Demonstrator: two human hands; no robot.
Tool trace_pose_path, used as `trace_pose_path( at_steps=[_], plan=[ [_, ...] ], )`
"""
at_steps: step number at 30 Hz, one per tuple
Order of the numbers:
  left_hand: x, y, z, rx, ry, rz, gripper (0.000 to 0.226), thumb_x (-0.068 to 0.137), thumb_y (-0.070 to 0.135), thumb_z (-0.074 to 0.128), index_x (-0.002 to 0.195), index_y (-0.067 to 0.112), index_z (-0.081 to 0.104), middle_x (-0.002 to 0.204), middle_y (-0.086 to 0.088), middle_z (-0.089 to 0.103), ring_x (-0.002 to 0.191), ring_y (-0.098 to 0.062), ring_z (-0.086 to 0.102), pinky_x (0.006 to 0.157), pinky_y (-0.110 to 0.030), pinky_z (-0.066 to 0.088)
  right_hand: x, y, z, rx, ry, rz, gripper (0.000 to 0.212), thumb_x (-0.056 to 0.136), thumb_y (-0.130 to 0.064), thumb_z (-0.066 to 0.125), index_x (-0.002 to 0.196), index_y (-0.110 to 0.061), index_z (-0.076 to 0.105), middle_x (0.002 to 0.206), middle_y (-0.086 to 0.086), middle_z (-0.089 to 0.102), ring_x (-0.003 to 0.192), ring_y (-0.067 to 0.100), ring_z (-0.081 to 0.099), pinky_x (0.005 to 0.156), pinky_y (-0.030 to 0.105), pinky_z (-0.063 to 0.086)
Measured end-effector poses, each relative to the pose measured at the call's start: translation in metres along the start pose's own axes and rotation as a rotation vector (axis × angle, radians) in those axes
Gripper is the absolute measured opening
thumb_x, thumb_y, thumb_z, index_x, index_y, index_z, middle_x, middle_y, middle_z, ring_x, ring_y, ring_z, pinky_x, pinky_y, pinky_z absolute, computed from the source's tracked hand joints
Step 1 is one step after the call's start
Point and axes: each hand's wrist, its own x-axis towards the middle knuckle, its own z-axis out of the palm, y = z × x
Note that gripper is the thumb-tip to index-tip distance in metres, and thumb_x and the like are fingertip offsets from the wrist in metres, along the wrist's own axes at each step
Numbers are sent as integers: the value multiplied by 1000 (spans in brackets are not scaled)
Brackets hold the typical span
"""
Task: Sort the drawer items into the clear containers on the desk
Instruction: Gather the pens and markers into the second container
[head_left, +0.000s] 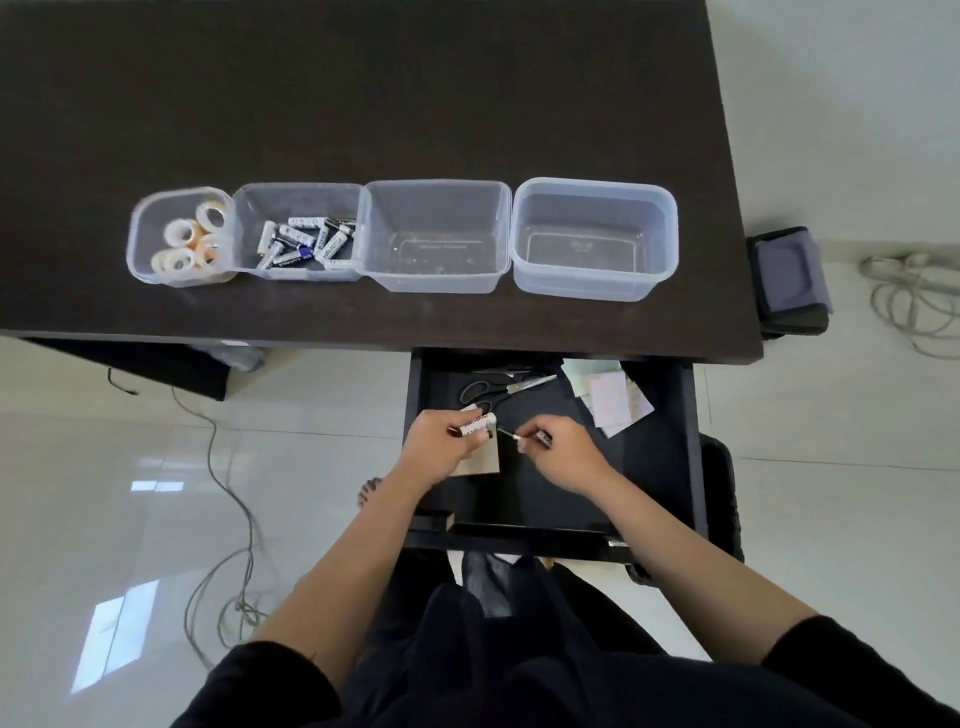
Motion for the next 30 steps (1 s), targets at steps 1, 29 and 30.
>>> trace_pose_path(
  at_steps=[1,29,30],
  plan=[
    [2,3,-12,-18,24,19,37,82,16,72,119,13,66,105,-6,71,78,-5,59,91,-31,53,4,-14,3,19,23,-28,10,89,-14,60,94,-14,68,81,-10,59,71,1,52,69,17,37],
    [122,70,-292,287,69,227,32,83,13,66,115,9,65,106,-8,70,96,-22,65,89,-33,51,164,-310,84,-104,317,-118,25,90,-8,55,115,-10,61,116,12,63,100,26,61,77,27,46],
    [121,69,-291,283,52,236,36,84,12,65,120,8,62,112,-9,69,102,-23,64,94,-35,50,165,-310,84,-102,298,-128,30,90,-6,55,118,-11,59,120,11,61,104,26,59,81,28,47]
  ],
)
